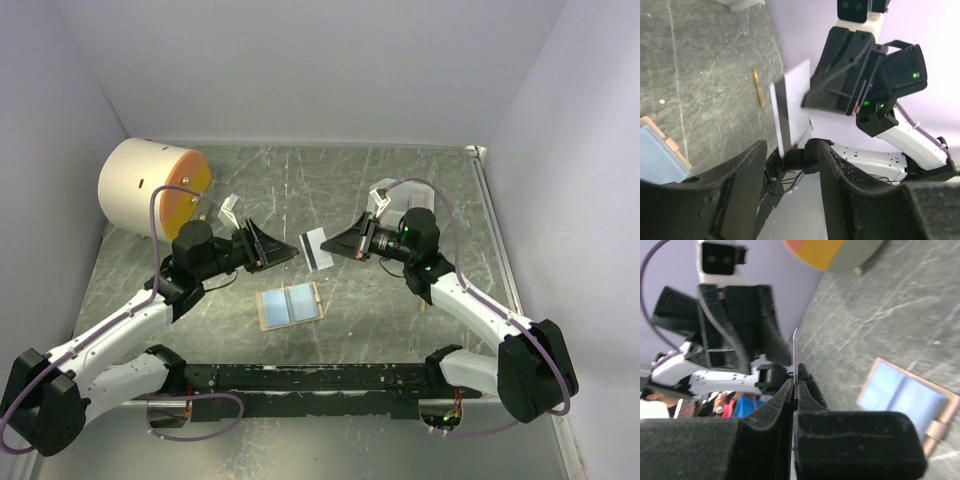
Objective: Put the credit cards into the card holder
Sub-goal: Pick up the credit card from the storage box, then insert the credit card into the card holder.
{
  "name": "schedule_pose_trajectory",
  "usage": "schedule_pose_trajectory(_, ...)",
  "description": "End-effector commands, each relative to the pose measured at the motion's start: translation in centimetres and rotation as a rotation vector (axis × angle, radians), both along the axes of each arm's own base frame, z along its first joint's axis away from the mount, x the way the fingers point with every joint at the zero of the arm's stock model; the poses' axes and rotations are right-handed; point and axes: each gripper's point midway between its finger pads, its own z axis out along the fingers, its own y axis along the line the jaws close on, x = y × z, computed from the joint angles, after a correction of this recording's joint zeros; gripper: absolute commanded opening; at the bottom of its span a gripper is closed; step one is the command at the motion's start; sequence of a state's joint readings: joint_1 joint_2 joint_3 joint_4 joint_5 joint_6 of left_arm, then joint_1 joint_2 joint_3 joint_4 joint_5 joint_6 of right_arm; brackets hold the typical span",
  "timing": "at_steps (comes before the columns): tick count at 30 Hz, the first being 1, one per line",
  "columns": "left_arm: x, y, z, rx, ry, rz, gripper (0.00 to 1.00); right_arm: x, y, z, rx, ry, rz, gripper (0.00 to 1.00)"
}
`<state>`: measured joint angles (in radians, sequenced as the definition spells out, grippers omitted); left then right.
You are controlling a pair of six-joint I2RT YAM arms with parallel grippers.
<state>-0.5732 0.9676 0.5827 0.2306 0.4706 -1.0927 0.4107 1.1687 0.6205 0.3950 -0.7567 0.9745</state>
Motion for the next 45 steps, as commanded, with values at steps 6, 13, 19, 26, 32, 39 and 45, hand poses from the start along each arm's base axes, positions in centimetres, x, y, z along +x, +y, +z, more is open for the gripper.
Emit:
schedule_pose_trajectory(6, -0.8, -1.1, 2.0, -0.146, -0.032, -0.072, 0.28, -3.4, 3.1, 3.0, 0.174, -0.004, 0.115, 0.00)
schedule_pose_trajectory(13, -0.7, -0.6, 2.0, -0.094, -0.053, -0.046, 0.07, -3.5, 3.5, 1.0, 0.113, 0.020, 0.106, 0.06)
schedule_pose_trajectory(19, 0.1, 0.7, -2.8, 0.100, 0.074, 0.038, 0.07, -1.9, 2.5, -2.0, -0.078, 0.028, 0.004, 0.35)
schedule_pose_trajectory(26, -0.8, 2.3, -9.0, 0.294, 0.194, 0.043, 0.07, -0.5, 1.2, -6.3, -0.267, 0.052, -0.069, 0.49)
schedule_pose_trajectory(32, -1.3, 3.3, -11.4, 0.288, 0.251, 0.024, 0.07, 0.1, 1.2, -10.8, -0.406, 0.116, -0.045, 0.43)
schedule_pose_trajectory(39, -1.4, 4.3, -13.1, 0.269, 0.283, -0.006, 0.07, -0.3, 1.5, -15.7, -0.581, 0.175, 0.005, 0.40)
schedule_pose_trajectory(45, -1.8, 4.3, -14.6, 0.275, 0.314, -0.044, 0.07, -1.3, 2.4, -18.1, -0.706, 0.171, 0.057, 0.34)
